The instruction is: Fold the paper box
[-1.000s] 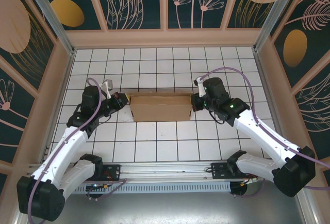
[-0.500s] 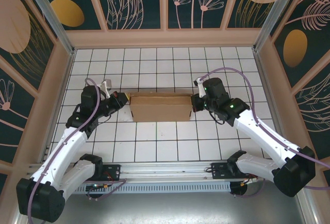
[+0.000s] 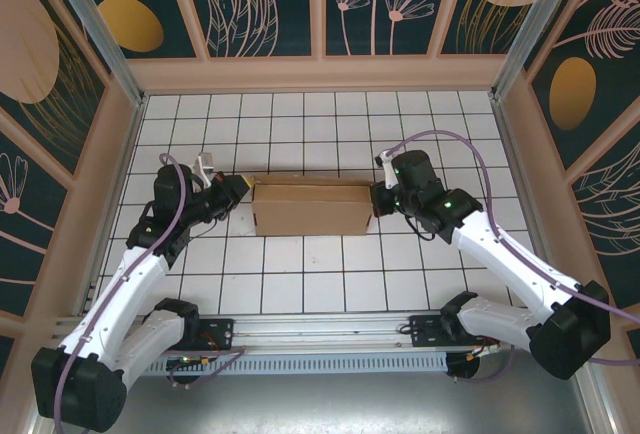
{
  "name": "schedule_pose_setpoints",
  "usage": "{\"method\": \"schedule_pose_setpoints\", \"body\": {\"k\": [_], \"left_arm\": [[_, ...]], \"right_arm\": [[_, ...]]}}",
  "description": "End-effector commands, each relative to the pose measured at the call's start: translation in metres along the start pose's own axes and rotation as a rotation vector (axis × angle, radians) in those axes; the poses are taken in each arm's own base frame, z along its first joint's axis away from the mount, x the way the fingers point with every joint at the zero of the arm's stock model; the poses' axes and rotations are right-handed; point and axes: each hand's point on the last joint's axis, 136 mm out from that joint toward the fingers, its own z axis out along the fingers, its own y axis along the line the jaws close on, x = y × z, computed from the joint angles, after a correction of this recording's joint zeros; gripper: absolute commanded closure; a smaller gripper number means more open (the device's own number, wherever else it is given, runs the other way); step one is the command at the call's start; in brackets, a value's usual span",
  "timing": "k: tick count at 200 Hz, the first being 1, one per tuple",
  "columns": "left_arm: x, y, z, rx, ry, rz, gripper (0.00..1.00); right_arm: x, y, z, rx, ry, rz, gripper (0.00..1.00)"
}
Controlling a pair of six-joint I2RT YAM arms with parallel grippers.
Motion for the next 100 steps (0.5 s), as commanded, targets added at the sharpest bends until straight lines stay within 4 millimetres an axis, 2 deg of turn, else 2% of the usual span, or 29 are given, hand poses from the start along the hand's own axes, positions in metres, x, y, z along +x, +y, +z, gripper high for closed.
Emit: {"method": "schedule_pose_setpoints", "body": {"k": [1, 37, 75, 100], "left_arm": [[-0.002, -0.015, -0.005, 0.059, -0.004, -0.033, 1.00], [0.000, -0.008, -0.006, 0.025, -0.006, -0.026, 1.00], [0.006, 0.018, -0.012, -0.103, 0.003, 0.024, 1.00], [0.010, 0.018, -0.013, -0.096, 0.014, 0.009, 1.00]], "right_arm": [[0.018, 0.005, 0.006, 0.001, 0.084, -0.010, 1.00], [0.012, 0.001, 0.008, 0.064, 0.092, -0.018, 1.00], [-0.012, 0.001, -0.012, 0.094, 0.035, -0.026, 1.00], [-0.020, 0.009, -0.020, 0.060, 0.021, -0.024, 1.00]]}}
